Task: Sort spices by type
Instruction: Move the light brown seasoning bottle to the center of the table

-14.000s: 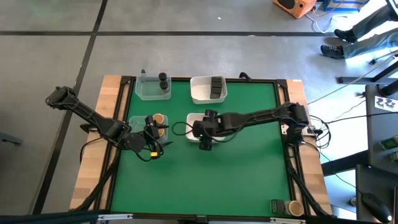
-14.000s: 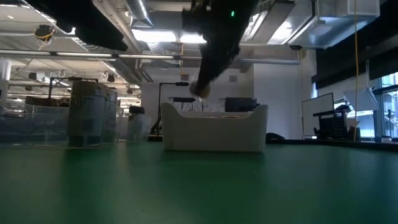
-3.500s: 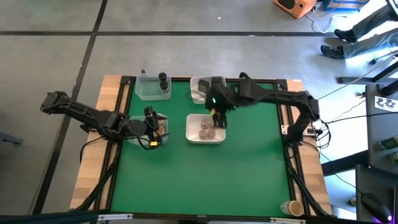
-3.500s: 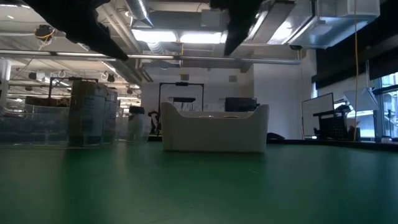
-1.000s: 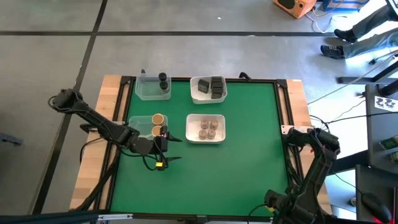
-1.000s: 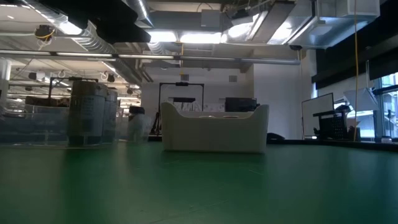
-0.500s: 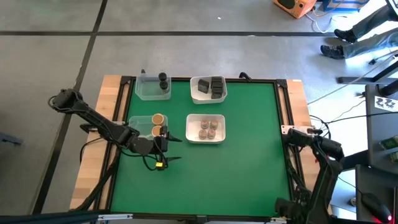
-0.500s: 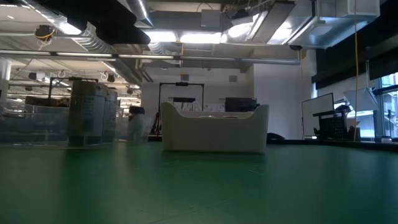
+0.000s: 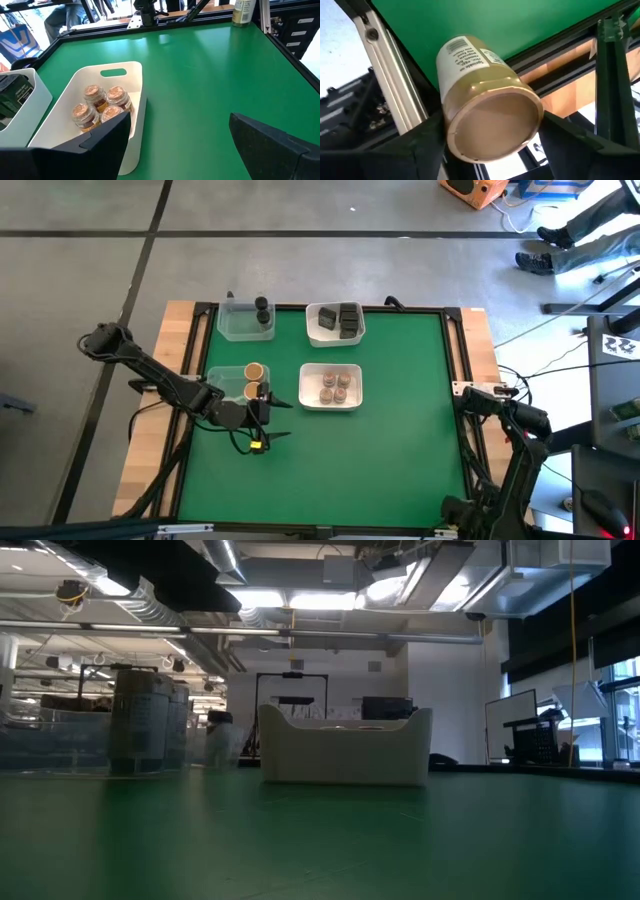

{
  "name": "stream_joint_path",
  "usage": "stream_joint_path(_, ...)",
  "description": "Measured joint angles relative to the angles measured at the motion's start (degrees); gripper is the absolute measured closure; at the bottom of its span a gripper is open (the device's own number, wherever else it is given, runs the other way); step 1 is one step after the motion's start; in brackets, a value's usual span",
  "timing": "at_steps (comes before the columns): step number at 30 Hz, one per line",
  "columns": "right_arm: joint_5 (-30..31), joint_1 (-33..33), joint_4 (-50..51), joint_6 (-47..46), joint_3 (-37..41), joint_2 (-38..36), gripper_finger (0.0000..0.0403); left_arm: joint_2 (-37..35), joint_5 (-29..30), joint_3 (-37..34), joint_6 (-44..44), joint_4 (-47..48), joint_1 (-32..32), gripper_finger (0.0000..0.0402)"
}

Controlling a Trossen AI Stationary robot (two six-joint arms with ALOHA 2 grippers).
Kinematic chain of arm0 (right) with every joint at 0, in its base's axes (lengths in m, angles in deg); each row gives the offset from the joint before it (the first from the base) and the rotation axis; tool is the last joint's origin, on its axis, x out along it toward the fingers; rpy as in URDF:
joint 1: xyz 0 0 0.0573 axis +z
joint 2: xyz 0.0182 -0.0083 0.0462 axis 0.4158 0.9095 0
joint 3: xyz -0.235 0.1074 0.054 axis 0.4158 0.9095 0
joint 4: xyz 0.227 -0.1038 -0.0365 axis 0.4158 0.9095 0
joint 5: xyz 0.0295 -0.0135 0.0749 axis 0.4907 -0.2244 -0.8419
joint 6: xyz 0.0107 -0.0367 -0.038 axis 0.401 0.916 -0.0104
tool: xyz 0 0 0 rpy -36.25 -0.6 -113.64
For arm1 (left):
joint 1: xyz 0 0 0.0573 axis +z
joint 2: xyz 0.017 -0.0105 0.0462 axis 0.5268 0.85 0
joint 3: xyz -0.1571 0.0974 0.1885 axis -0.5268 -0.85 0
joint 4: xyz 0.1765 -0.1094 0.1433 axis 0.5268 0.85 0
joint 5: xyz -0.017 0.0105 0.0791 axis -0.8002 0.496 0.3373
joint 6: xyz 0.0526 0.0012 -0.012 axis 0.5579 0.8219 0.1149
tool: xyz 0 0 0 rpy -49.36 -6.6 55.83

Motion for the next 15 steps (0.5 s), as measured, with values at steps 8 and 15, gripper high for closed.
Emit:
stream_joint_path(8,5.1,-7.3,-1.0,0.4,-0.1,-0.5,0.0127,-0.2,0.0,0.0,0.0,0.0,-0.1,0.0079)
stream_joint_path(15,20.2,-16.8,-2.1,6.8,-1.1,-1.6,0.0127,-2.1,0.0,0.0,-0.6,1.2,-1.8,0.0079)
